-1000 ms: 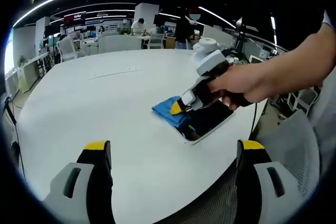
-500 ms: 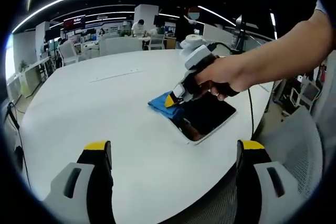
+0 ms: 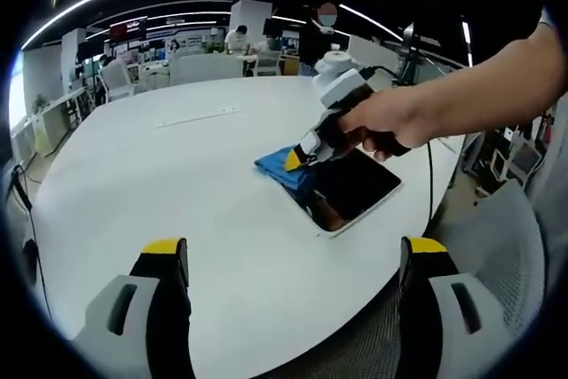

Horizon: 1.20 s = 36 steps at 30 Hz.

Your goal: Wipe the mirror surface with the cleaning cloth until all visible marks leave the cleaned area.

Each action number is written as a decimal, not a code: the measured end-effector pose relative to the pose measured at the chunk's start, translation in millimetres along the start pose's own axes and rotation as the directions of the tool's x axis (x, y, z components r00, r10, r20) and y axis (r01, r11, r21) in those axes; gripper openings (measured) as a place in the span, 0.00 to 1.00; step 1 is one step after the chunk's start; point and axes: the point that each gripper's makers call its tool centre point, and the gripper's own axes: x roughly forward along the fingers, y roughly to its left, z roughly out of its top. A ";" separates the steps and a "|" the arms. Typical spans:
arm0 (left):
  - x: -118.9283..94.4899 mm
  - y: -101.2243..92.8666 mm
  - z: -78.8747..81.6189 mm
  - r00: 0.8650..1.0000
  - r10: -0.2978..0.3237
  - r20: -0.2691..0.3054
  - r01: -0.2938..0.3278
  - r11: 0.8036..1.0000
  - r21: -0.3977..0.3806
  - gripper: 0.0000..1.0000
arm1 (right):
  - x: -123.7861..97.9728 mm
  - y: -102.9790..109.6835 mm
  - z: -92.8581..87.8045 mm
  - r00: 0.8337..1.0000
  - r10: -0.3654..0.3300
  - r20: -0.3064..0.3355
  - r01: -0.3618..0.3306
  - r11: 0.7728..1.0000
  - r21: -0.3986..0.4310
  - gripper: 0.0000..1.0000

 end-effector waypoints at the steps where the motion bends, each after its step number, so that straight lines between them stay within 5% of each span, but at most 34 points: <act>1: 0.1 -0.1 -0.4 1.000 -0.001 0.001 0.001 1.000 0.004 0.99 | -0.8 -1.5 -0.2 1.000 0.001 0.001 -0.001 1.000 0.004 0.00; 14: -0.9 1.7 3.7 1.000 0.006 0.024 -0.007 1.000 0.005 0.99 | -11.3 -30.6 0.0 1.000 -0.026 0.011 0.026 0.999 0.038 0.00; 22: -2.0 1.3 4.8 0.999 0.014 0.029 -0.014 1.000 0.007 0.98 | -9.1 -27.6 -1.2 0.998 -0.050 0.025 0.050 0.999 -0.010 0.00; 36: -2.4 -3.0 4.8 1.000 0.004 0.026 -0.005 1.000 0.020 0.99 | -17.9 -22.0 -18.7 0.999 -0.039 0.018 0.039 0.999 0.032 0.00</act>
